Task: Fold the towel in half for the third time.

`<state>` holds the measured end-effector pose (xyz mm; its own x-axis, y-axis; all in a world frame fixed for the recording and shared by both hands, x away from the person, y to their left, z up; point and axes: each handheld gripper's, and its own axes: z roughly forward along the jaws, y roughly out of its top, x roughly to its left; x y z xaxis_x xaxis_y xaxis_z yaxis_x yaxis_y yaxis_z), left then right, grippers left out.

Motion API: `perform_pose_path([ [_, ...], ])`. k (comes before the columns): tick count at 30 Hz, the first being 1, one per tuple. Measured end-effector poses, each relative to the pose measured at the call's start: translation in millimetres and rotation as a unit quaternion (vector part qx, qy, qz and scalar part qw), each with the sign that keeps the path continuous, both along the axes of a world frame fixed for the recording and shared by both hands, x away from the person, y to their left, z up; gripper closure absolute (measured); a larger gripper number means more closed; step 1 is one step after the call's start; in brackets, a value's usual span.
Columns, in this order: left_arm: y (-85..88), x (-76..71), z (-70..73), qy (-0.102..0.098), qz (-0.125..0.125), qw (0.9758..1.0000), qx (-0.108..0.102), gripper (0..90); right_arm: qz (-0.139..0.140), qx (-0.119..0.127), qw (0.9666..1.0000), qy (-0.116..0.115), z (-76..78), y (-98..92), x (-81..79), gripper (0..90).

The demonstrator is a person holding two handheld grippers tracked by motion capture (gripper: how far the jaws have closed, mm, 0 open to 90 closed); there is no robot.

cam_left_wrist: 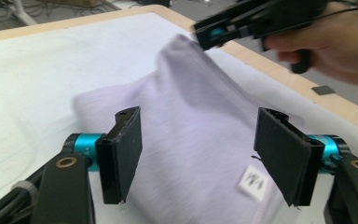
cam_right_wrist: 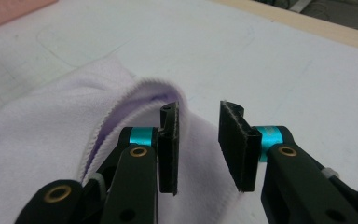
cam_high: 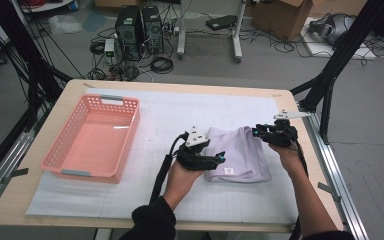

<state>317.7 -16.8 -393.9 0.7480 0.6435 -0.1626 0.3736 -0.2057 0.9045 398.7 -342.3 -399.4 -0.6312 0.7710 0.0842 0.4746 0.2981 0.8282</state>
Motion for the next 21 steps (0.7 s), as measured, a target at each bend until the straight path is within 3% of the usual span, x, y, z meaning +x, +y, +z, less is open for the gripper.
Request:
perform_pose_path([
  [6,24.4,0.3,-6.4,-0.007,0.021,0.9997,0.0,28.2,-0.028,-0.015,0.9995,-0.008,14.2,-11.0,-24.9,55.2],
  [8,32.1,-0.1,-8.7,-0.008,0.027,0.9996,0.0,26.9,-0.026,-0.022,0.9993,-0.015,15.9,-9.5,-37.4,53.9],
  [11,41.6,0.3,-11.4,-0.007,0.036,0.9993,0.008,22.5,-0.02,-0.03,0.9993,-0.008,11.2,-4.9,-50.7,51.0],
  [16,56.7,-1.7,-17.2,-0.005,0.042,0.9991,0.007,22.7,-0.004,-0.009,0.9999,0.007,-1.7,10.0,-66.0,48.4],
  [19,64.0,-2.1,-20.9,0.004,0.043,0.999,0.011,22.8,0.015,-0.015,0.9997,0.013,-9.3,25.5,-69.8,54.3],
  [21,66.8,-2.8,-20.5,0.002,0.043,0.999,0.007,22.9,0.026,-0.019,0.999,0.032,-14.3,30.9,-69.4,75.3],
])
